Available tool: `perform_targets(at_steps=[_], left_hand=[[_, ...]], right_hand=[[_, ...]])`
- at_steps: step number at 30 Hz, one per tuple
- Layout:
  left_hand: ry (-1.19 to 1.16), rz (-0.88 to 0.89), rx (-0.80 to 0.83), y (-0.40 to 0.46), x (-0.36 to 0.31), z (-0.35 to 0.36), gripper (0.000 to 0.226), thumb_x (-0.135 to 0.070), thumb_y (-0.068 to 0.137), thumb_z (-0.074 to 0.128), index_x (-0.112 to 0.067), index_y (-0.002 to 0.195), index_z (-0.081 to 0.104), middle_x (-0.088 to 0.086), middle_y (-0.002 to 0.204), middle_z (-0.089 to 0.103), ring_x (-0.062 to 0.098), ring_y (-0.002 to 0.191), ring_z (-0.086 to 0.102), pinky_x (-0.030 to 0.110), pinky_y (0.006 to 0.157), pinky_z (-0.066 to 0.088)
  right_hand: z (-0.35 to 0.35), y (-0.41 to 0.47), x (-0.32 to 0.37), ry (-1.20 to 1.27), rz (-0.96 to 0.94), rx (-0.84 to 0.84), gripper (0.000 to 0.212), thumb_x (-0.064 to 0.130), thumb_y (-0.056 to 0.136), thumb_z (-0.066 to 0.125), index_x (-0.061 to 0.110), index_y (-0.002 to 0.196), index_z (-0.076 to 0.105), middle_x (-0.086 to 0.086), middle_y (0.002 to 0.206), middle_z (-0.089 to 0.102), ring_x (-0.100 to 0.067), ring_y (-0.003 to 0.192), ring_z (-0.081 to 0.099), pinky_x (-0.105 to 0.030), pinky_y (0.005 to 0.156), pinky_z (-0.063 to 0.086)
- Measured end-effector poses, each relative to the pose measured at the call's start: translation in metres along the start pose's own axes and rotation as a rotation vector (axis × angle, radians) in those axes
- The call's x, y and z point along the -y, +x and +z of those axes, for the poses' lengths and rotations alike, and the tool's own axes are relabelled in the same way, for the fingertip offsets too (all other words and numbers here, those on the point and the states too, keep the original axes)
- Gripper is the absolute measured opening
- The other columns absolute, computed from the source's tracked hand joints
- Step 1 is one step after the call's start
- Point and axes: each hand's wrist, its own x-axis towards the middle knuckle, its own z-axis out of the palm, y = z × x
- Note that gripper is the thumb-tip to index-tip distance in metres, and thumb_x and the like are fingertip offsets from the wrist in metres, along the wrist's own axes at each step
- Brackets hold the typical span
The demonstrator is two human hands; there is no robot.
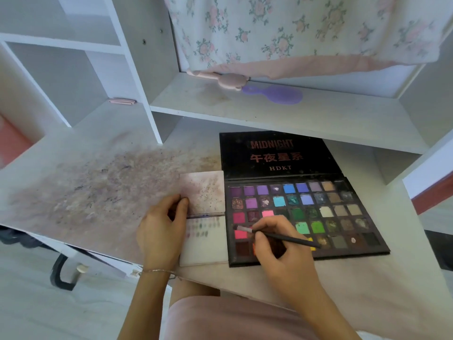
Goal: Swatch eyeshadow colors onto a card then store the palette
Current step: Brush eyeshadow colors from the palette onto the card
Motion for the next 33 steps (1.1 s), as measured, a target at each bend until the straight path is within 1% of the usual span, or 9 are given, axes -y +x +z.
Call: perform_targets(at_steps=[4, 7, 9, 12, 14, 19, 23, 28, 33], left_hand=[[0.003, 0.0, 0.007, 0.001, 0.002, 0.0, 0.017, -0.026, 0.087, 0.059, -0.018, 0.098, 0.069, 0.007, 0.088, 0.069, 0.025, 0.084, 0.061, 0.025, 0.066, 0.035], [0.007, 0.0, 0.011, 0.001, 0.002, 0.001, 0.019, -0.026, 0.087, 0.058, -0.018, 0.1, 0.069, 0.007, 0.09, 0.069, 0.026, 0.086, 0.061, 0.025, 0.066, 0.036], [0.012, 0.007, 0.012, 0.001, 0.003, 0.0, 0.019, -0.027, 0.087, 0.058, -0.018, 0.1, 0.069, 0.007, 0.09, 0.069, 0.026, 0.086, 0.061, 0.026, 0.067, 0.037], [0.008, 0.009, 0.011, 0.001, 0.004, 0.0, 0.02, -0.027, 0.087, 0.058, -0.018, 0.102, 0.069, 0.007, 0.09, 0.07, 0.025, 0.087, 0.062, 0.027, 0.067, 0.039], [0.003, 0.008, 0.009, 0.001, 0.003, 0.001, 0.02, -0.027, 0.087, 0.058, -0.018, 0.102, 0.069, 0.007, 0.089, 0.07, 0.025, 0.086, 0.062, 0.027, 0.067, 0.038], [0.01, 0.014, 0.013, 0.001, 0.003, 0.001, 0.02, -0.028, 0.087, 0.057, -0.019, 0.102, 0.069, 0.006, 0.089, 0.069, 0.024, 0.086, 0.061, 0.026, 0.067, 0.037], [-0.003, 0.01, 0.013, 0.001, 0.003, 0.001, 0.019, -0.027, 0.087, 0.058, -0.019, 0.1, 0.069, 0.007, 0.086, 0.069, 0.025, 0.084, 0.061, 0.028, 0.066, 0.039], [0.0, 0.002, 0.013, 0.001, 0.003, 0.001, 0.018, -0.028, 0.087, 0.058, -0.02, 0.098, 0.069, 0.006, 0.081, 0.067, 0.023, 0.081, 0.058, 0.027, 0.065, 0.035], [-0.002, 0.0, 0.013, 0.001, 0.002, 0.001, 0.017, -0.028, 0.087, 0.058, -0.02, 0.096, 0.069, 0.005, 0.081, 0.067, 0.023, 0.08, 0.058, 0.027, 0.066, 0.035]], right_hand=[[0.019, 0.007, 0.004, -0.067, -0.041, 0.051, 0.021, 0.024, 0.078, 0.054, 0.045, 0.076, 0.054, 0.016, 0.084, 0.058, -0.007, 0.075, 0.055, -0.015, 0.063, 0.044], [0.023, 0.01, 0.003, -0.101, -0.036, 0.061, 0.011, 0.026, 0.077, 0.055, 0.035, 0.08, 0.061, 0.012, 0.078, 0.059, -0.008, 0.078, 0.055, -0.026, 0.068, 0.048], [0.023, 0.009, 0.002, -0.135, -0.05, 0.058, 0.01, 0.024, 0.077, 0.055, 0.028, 0.082, 0.064, 0.014, 0.076, 0.058, -0.008, 0.078, 0.054, -0.03, 0.068, 0.049], [0.023, 0.009, 0.003, -0.163, -0.064, 0.059, 0.011, 0.024, 0.078, 0.056, 0.026, 0.083, 0.065, 0.02, 0.075, 0.057, -0.007, 0.079, 0.054, -0.033, 0.07, 0.048], [0.024, 0.009, 0.004, -0.165, -0.066, 0.068, 0.011, 0.024, 0.078, 0.057, 0.027, 0.084, 0.066, 0.022, 0.077, 0.057, -0.006, 0.08, 0.055, -0.033, 0.071, 0.049], [0.025, 0.009, 0.003, -0.188, -0.042, 0.093, 0.011, 0.018, 0.081, 0.062, 0.026, 0.086, 0.067, 0.015, 0.081, 0.06, -0.006, 0.08, 0.056, -0.032, 0.071, 0.05], [0.025, 0.008, 0.003, -0.184, -0.026, 0.076, 0.011, 0.025, 0.076, 0.056, 0.027, 0.08, 0.066, 0.016, 0.076, 0.059, -0.005, 0.078, 0.056, -0.031, 0.07, 0.049], [0.026, 0.009, 0.003, -0.177, -0.038, 0.084, 0.011, 0.022, 0.077, 0.057, 0.025, 0.083, 0.066, 0.018, 0.077, 0.058, -0.005, 0.078, 0.055, -0.032, 0.071, 0.05], [0.026, 0.008, 0.003, -0.18, -0.04, 0.072, 0.011, 0.024, 0.076, 0.056, 0.026, 0.081, 0.066, 0.019, 0.075, 0.058, -0.006, 0.078, 0.055, -0.027, 0.069, 0.049]])
